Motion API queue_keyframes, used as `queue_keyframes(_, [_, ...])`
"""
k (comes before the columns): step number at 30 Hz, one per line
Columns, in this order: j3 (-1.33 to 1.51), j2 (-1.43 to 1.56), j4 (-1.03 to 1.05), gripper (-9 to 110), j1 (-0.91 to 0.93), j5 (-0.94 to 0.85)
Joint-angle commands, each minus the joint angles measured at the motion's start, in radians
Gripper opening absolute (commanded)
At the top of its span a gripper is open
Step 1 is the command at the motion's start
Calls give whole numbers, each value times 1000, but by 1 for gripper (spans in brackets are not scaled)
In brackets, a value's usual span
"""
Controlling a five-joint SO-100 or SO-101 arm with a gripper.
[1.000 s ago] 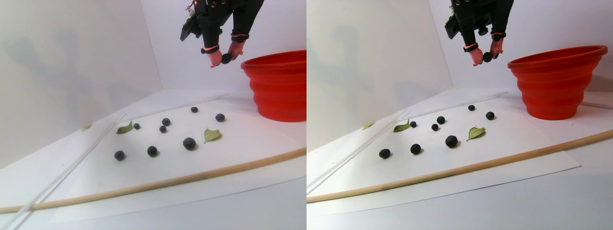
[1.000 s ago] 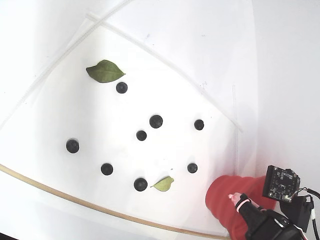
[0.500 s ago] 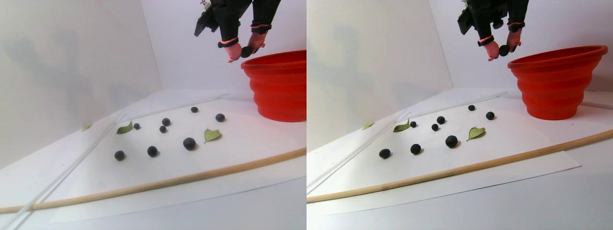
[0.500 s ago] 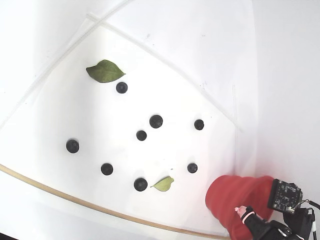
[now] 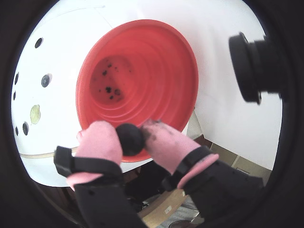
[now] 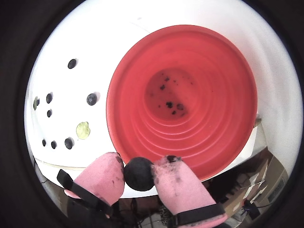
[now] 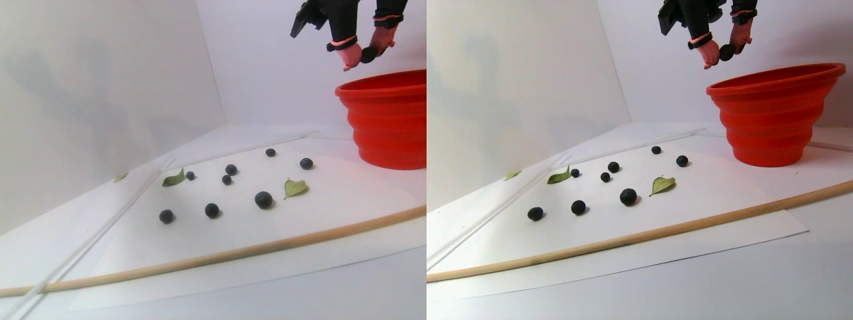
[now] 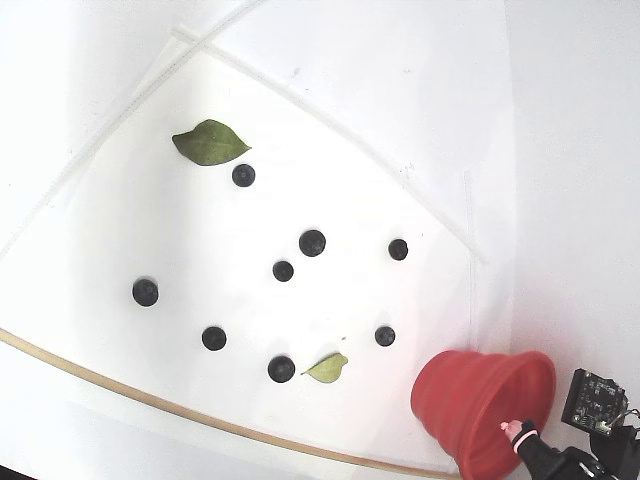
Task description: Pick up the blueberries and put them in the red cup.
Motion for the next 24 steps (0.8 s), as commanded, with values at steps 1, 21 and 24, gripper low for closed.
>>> queue_keyframes(1, [-91, 63, 0, 11, 26, -12])
queue_keyframes(21, [-112, 60, -23, 17, 15, -6])
queue_keyframes(24, [-117, 64, -21, 17, -8, 9])
